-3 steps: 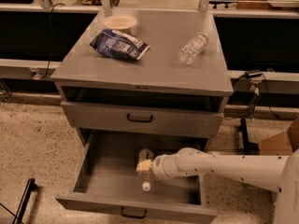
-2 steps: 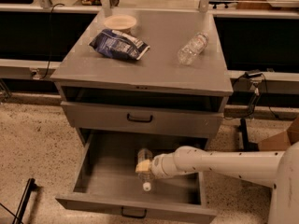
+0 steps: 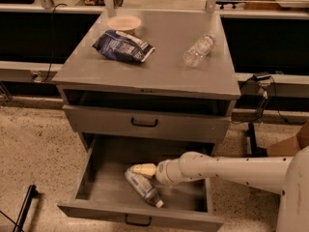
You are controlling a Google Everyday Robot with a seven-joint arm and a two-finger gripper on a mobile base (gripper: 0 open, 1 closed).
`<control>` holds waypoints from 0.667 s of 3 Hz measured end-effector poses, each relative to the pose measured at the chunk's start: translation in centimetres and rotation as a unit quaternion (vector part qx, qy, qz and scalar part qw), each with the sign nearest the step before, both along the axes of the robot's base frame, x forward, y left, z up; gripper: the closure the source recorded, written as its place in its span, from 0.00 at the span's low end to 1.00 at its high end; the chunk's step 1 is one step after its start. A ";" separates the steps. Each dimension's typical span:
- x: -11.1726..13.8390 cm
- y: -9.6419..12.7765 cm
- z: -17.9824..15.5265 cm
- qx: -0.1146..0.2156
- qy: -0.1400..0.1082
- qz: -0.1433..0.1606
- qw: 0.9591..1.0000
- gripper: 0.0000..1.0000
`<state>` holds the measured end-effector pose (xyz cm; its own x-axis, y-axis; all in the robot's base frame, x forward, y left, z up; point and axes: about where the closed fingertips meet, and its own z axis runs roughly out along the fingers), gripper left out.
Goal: Place blue plastic bottle into middle drawer
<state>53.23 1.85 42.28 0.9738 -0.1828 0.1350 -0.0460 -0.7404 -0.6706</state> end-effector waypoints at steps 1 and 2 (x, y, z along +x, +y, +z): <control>0.0 0.0 0.1 0.001 0.000 0.000 1.000 0.00; -0.1 -0.3 1.5 0.005 -0.005 -0.014 1.000 0.00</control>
Offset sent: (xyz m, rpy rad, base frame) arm -0.0010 -0.0113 0.0348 0.0190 -0.0260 -0.0690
